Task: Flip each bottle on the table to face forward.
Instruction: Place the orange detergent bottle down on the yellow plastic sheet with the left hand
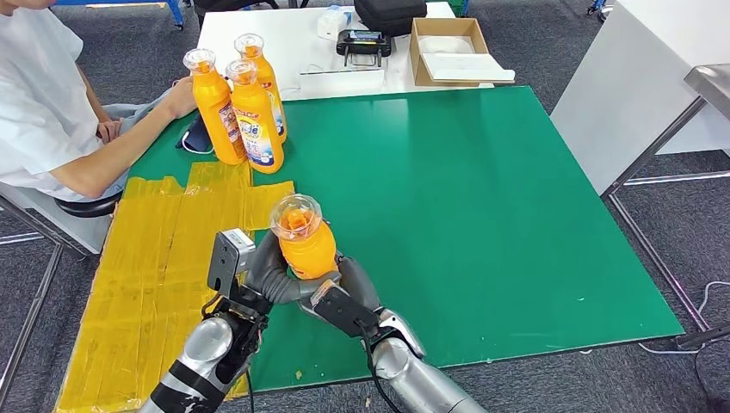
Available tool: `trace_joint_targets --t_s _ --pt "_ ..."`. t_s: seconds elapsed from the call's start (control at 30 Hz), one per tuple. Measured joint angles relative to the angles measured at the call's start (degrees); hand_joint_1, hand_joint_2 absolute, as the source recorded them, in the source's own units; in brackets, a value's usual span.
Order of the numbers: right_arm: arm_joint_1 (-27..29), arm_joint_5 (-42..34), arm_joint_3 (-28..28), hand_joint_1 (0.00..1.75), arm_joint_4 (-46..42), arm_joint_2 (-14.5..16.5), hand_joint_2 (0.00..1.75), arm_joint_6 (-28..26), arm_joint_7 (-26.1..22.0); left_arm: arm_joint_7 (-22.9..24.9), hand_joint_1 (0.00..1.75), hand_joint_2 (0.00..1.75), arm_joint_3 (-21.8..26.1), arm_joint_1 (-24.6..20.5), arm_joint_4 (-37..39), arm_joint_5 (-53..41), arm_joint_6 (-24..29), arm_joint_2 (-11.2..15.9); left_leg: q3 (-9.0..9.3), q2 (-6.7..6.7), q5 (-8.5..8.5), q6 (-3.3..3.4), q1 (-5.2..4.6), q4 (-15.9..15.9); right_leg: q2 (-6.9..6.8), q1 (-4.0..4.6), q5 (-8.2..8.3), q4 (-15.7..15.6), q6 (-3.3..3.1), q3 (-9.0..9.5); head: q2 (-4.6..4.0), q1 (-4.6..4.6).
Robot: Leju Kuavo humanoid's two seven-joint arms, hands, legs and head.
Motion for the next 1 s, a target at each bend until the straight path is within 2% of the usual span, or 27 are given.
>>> trace_joint_targets --t_s 0.23,0.27,0.37,0.4,0.57,0.7,0.77,0.87,0.93,1.0 --pt "0.00 -0.15 0.21 1.74 0.00 0.00 1.75 -0.10 -0.03 -0.15 1.75 1.75 0.07 -0.02 0.02 0.04 0.05 -0.01 0.00 0.00 0.00 0.00 0.00 0.00 0.00 0.00 0.00 0.00 0.00 0.00 0.00 0.01" --pt "0.00 -0.22 0.21 1.58 0.00 0.00 1.75 -0.18 -0.04 -0.23 1.75 1.75 0.09 -0.01 0.02 0.08 0.09 -0.02 0.00 0.00 0.00 0.00 0.00 0.00 0.00 0.00 0.00 0.00 0.00 0.00 0.00 0.01" --pt "0.07 -0.86 0.19 0.28 -0.05 0.00 1.75 -0.60 -0.32 -0.39 1.75 1.75 0.19 0.00 0.02 0.60 0.54 -0.13 0.00 0.00 0.00 0.00 0.00 0.00 0.00 0.00 0.00 0.00 0.00 0.00 0.00 0.01" --pt "0.21 -1.32 0.16 0.00 -0.19 0.00 1.75 -0.84 -0.55 -0.43 1.75 1.75 0.23 0.01 0.02 0.85 0.85 -0.24 0.00 0.00 0.00 0.00 0.00 0.00 0.00 0.00 0.00 0.00 0.00 0.00 0.00 0.01" --pt "2.70 -3.55 -0.73 0.00 -4.22 -0.60 1.75 -2.11 -1.96 -1.70 1.75 1.75 0.56 0.34 -0.34 -0.73 5.28 -0.72 -0.02 -0.01 0.00 0.00 0.00 0.00 0.00 0.00 0.00 0.00 0.00 0.00 0.00 0.01" --pt "7.32 -3.36 -2.71 0.00 -12.53 -2.83 1.75 -2.73 -2.85 -3.78 1.75 1.75 1.76 1.28 -1.79 -10.95 14.43 -0.50 -0.06 -0.07 -0.01 0.00 0.00 0.00 -0.01 0.00 -0.03 0.00 -0.02 -0.01 0.00 0.01" --pt "10.43 -3.35 -4.67 0.00 -18.75 -4.53 1.75 -2.58 -3.67 -3.70 1.75 1.75 2.58 1.94 -2.68 -24.09 22.57 -0.13 -0.09 -0.11 -0.02 0.00 0.00 0.00 -0.02 0.00 -0.05 0.00 -0.03 -0.03 0.00 0.01" --pt "14.95 -3.88 -8.57 0.00 -28.90 -6.50 1.75 -2.12 -5.00 0.44 1.75 1.75 3.86 2.50 -3.29 -50.00 33.24 0.38 -0.12 -0.11 -0.04 -0.01 -0.01 0.00 -0.02 -0.01 -0.06 -0.01 -0.05 -0.06 0.00 0.00" --pt "17.12 -3.98 -10.81 0.00 -34.57 -7.42 1.75 -1.97 -5.45 4.21 1.75 1.75 4.48 2.43 -3.13 -64.73 36.10 0.60 -0.13 -0.11 -0.05 -0.01 -0.02 0.00 -0.02 -0.01 -0.08 -0.01 -0.08 -0.08 0.00 0.01" --pt "18.62 -3.95 -12.33 0.00 -38.95 -8.18 1.75 -1.89 -5.64 6.30 1.75 1.75 4.91 2.29 -2.77 -72.12 36.89 0.68 -0.12 -0.06 -0.05 -0.01 -0.02 0.00 -0.01 -0.01 -0.10 -0.01 -0.12 -0.09 0.00 0.01"
